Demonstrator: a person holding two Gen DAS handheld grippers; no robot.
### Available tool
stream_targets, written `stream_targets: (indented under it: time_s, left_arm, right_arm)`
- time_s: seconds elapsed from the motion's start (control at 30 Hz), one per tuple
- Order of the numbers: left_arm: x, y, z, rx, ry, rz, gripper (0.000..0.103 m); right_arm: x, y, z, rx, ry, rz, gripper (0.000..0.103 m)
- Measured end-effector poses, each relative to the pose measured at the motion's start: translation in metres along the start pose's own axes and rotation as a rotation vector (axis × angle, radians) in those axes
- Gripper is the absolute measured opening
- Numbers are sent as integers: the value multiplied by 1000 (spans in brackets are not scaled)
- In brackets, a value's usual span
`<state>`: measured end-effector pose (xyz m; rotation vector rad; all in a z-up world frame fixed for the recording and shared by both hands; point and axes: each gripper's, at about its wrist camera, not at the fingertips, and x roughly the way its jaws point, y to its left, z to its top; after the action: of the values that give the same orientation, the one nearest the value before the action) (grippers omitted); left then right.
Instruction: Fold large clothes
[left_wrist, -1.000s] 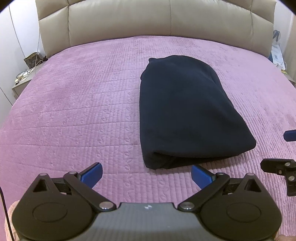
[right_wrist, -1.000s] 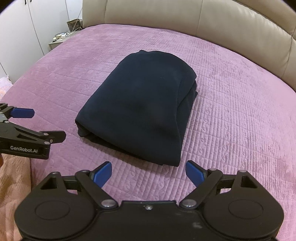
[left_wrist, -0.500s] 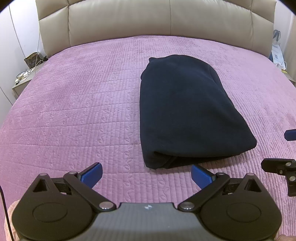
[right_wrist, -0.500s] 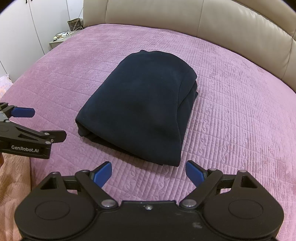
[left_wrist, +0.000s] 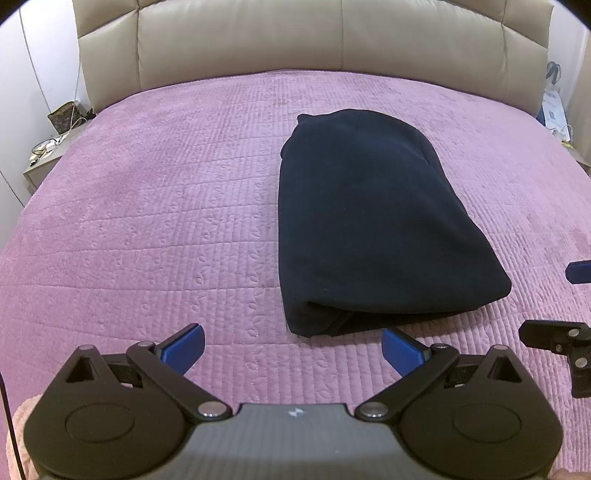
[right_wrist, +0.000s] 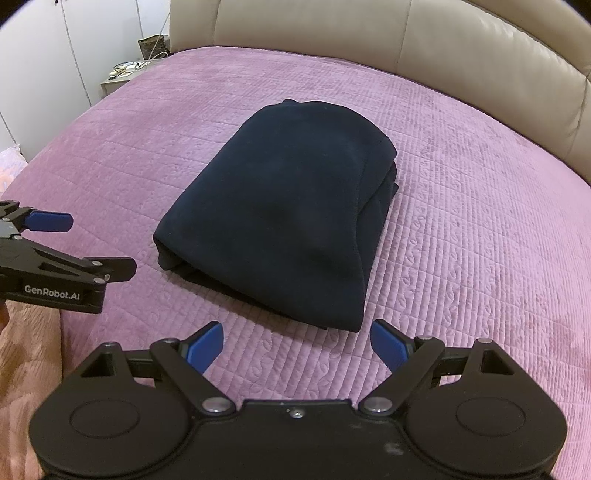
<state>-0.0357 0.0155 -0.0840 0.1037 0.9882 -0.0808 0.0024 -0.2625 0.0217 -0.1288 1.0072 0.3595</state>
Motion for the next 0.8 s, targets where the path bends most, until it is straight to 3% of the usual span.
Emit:
stream_targets:
  time_s: [0.8]
  left_arm:
    - [8,-2,-1,10,9,27,103]
  right_arm:
    - [1,-1,-1,-8,4,1,101]
